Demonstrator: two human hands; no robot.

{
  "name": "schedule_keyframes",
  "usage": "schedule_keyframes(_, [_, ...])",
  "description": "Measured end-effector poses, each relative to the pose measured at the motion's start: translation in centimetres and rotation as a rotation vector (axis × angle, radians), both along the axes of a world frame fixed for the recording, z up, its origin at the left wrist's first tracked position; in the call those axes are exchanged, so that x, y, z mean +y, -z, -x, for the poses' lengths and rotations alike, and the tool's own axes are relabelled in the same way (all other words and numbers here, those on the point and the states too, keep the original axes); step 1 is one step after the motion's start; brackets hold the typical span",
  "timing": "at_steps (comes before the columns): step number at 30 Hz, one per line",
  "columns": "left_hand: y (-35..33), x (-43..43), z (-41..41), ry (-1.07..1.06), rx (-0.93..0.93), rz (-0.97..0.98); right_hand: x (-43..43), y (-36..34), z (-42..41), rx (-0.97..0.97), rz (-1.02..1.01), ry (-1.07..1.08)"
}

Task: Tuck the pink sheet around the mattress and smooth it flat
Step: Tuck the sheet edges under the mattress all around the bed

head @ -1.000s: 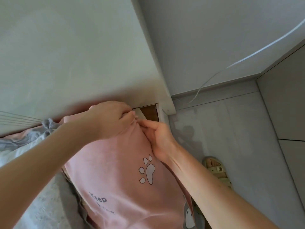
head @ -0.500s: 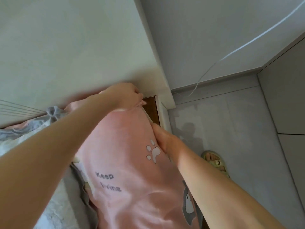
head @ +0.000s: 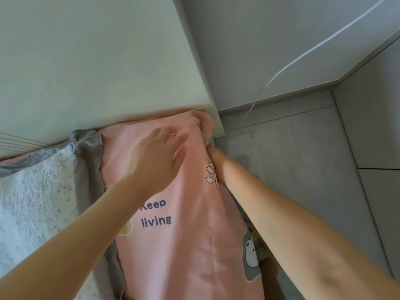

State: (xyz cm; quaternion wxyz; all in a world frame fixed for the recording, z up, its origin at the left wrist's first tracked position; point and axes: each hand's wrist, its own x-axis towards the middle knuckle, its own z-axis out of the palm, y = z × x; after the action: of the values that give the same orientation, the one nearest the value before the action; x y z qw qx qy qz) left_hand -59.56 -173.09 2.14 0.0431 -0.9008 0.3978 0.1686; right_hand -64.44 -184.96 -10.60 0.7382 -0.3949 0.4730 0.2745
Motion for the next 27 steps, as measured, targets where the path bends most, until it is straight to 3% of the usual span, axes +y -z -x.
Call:
schedule_keyframes(3, [1.5, -0.6, -1.6, -0.013, 0.024, 0.014, 0.0, -0.3, -0.9, -0.037, 0.400, 0.008])
schedule_keyframes(5, [2.0, -0.7, -2.4, -0.011, 0.045, 0.005, 0.2, -0.1, -1.3, -0.235, 0.583, 0.191])
schedule_keyframes(7, [2.2, -0.4, -2.7, -0.002, 0.051, 0.016, 0.5, -0.4, -1.9, -0.473, 0.489, 0.292])
schedule_keyframes(9, [2.1, -0.3, -2.8, -0.004, 0.062, 0.010, 0.9, -0.2, -2.5, -0.535, 0.345, 0.241])
schedule_keyframes(14, [2.5, 0.0, -3.8, -0.036, 0.095, 0.031, -0.1, 0.2, -4.3, -0.294, 0.009, 0.062])
schedule_keyframes(19, [2.8, 0.0, -4.7, -0.075, 0.123, 0.035, -2.2, 0.0, -5.4, -0.370, -0.062, -0.107])
schedule_keyframes(23, [3.7, 0.0, -5.0, -0.101, 0.144, 0.077, -3.0, 0.3, -6.4, -0.278, -0.082, -0.210])
schedule_keyframes(27, [4.8, -0.7, -3.6, 0.015, 0.067, 0.142, -2.2, 1.6, -6.3, -0.200, -0.084, -0.187])
